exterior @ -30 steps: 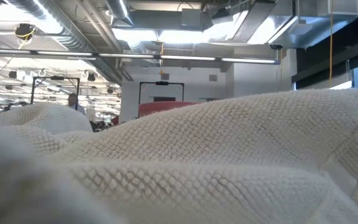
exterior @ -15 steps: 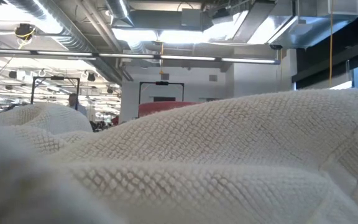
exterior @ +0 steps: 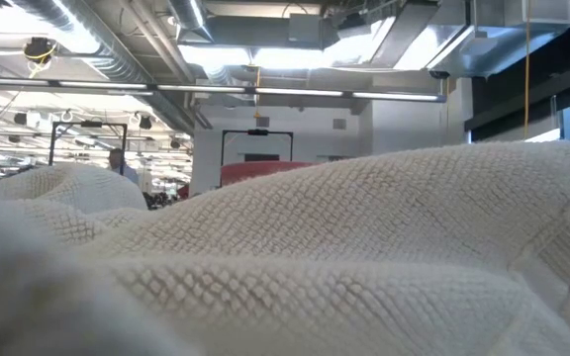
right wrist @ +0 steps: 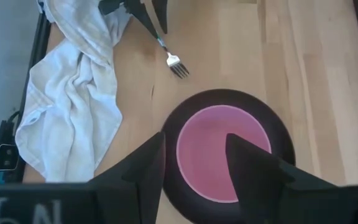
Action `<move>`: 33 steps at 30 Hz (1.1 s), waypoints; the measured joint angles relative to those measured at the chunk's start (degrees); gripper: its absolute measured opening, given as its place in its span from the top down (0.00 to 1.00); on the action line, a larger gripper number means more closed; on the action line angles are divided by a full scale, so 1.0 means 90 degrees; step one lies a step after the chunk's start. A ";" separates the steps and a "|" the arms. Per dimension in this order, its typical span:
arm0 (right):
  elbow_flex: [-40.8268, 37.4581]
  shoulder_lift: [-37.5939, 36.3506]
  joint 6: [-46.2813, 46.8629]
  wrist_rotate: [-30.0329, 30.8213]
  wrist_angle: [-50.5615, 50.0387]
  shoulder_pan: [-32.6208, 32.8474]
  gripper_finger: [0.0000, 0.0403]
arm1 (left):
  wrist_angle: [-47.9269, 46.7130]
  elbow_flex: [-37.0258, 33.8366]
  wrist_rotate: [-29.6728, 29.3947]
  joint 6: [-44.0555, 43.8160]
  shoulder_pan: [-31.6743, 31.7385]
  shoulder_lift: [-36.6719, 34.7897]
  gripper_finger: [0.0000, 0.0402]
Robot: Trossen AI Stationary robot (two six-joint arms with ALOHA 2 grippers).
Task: Set table place
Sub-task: Put the green fork beside the black plate
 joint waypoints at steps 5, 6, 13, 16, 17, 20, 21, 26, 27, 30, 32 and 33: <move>0.0000 0.0000 -0.0005 0.0002 0.0005 0.0000 0.58 | 0.0051 0.0000 -0.0026 0.0002 0.0000 0.0000 0.77; 0.0000 0.0000 -0.0007 0.0002 0.0005 0.0000 0.58 | 0.0051 0.0000 -0.0078 0.0002 0.0000 0.0000 0.77; 0.0000 0.0000 -0.0010 0.0010 0.0012 -0.0002 0.58 | 0.0051 0.0000 -0.0211 0.0002 0.0005 0.0000 0.77; 0.0000 0.0000 -0.0010 0.0018 0.0013 -0.0002 0.58 | 0.0121 0.0000 -0.0219 0.0003 0.0005 0.0000 0.77; 0.0000 0.0000 -0.0010 0.0019 0.0014 -0.0002 0.58 | 0.0142 0.0000 -0.0219 0.0005 0.0005 0.0000 0.77; 0.0000 0.0000 -0.0010 0.0021 0.0013 -0.0002 0.58 | 0.0168 -0.0002 -0.0219 0.0069 0.0005 0.0000 0.77; 0.0000 0.0000 -0.0010 0.0019 0.0014 -0.0002 0.58 | 0.0166 -0.0002 -0.0219 0.0122 0.0005 0.0000 0.77; 0.0000 0.0000 -0.0008 0.0019 0.0043 -0.0003 0.58 | 0.0385 -0.0234 -0.0228 0.0063 0.0005 0.0000 0.77; 0.0000 0.0000 -0.0010 0.0019 0.0051 -0.0002 0.58 | 0.0554 -0.0331 -0.0231 -0.0010 0.0005 0.0000 0.77; 0.0000 0.0000 -0.0010 0.0020 0.0053 -0.0005 0.58 | 0.1053 -0.0584 -0.0262 -0.0047 0.0033 0.0000 0.77; 0.0000 0.0000 -0.0010 0.0019 0.0053 -0.0005 0.58 | 0.1229 -0.0629 -0.0282 -0.0046 0.0068 0.0000 0.77; 0.0000 0.0000 -0.0010 0.0019 0.0054 -0.0005 0.58 | 0.1233 -0.0629 -0.0315 -0.0030 0.0083 0.0000 0.77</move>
